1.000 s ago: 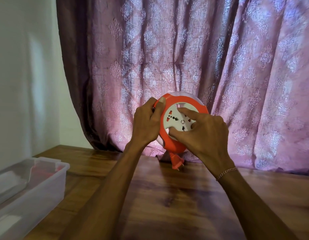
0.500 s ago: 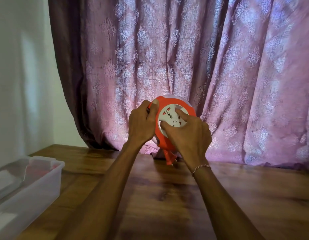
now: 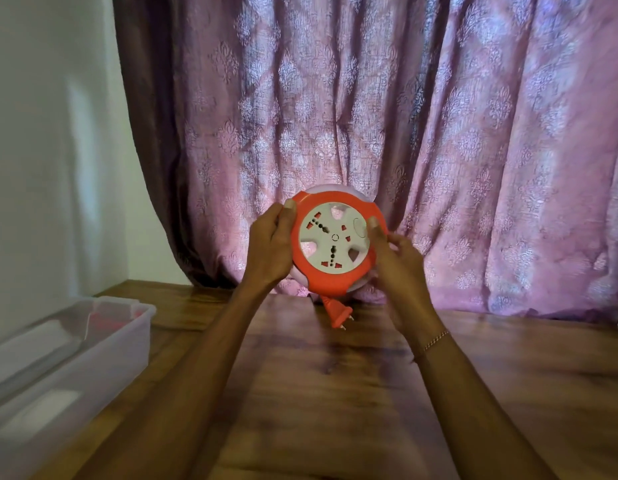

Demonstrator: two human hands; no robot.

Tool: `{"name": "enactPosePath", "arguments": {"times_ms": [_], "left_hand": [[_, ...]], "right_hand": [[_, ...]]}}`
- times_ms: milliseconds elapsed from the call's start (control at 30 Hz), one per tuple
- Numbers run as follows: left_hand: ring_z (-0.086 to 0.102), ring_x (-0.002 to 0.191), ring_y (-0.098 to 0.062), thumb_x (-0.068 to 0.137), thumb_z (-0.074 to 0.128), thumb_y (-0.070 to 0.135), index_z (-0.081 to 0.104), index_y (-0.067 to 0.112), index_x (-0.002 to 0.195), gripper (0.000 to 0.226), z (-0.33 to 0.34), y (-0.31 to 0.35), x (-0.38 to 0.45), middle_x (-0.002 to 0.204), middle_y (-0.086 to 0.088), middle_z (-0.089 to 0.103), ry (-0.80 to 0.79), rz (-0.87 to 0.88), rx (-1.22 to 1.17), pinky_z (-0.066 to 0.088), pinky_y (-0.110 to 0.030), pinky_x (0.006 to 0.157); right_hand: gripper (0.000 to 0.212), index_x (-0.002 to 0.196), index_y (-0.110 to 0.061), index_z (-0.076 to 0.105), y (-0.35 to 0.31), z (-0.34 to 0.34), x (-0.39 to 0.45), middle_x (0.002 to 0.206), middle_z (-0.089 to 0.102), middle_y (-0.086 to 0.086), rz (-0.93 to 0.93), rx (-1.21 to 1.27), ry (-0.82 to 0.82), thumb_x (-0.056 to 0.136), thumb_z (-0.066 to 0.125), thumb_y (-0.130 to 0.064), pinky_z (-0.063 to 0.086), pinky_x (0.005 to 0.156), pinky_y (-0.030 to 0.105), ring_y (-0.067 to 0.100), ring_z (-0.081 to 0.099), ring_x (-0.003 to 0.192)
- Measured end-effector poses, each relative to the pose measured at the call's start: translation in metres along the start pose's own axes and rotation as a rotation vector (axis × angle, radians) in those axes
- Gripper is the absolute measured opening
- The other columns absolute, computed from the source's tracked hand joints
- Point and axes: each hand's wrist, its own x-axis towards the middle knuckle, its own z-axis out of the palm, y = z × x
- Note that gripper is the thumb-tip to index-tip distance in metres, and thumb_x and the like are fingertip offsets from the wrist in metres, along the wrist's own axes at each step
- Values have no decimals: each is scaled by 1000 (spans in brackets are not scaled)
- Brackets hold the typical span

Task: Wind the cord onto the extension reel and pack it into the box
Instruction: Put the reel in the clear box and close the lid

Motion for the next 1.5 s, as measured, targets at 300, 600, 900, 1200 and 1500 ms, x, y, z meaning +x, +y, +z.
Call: {"name": "enactPosePath", "arguments": {"times_ms": [300,600,900,1200,1500], "left_hand": [[69,96,-42,110,43,40,64,-7,105,52,-47,29,-24,100,-25,73,-4,-61,101,57,-57,89],[67,93,-42,96,30,57,59,32,91,38,-119,39,-41,97,-13,71,30,-84,600,58,-50,88],[64,114,-33,102,48,52,59,16,130,48,-194,10,-75,130,-10,66,-300,-459,1458,46,-40,83],[71,98,-32,99,62,11,68,12,121,23,-201,-10,-107,113,-12,73,-307,-323,1502,54,-41,76],[64,76,-14,101,66,34,78,15,111,25,-157,-3,-108,101,-5,79,-568,-21,1083,58,-34,88]], "right_hand": [[46,93,-25,77,9,45,-31,94,77,4,79,344,-90,56,90,-49,52,75,69,20,74,77],[50,83,-21,77,0,67,-44,87,77,5,147,383,-128,46,95,-50,59,66,52,35,72,92],[56,86,-10,72,5,88,-66,86,77,8,218,397,-167,50,95,-46,54,77,64,30,74,83],[55,83,-9,69,11,95,-83,79,77,6,284,392,-174,51,93,-48,49,82,65,27,73,73],[70,92,-5,71,4,76,-69,82,77,7,294,379,-102,41,97,-46,53,74,67,29,74,81]]}}
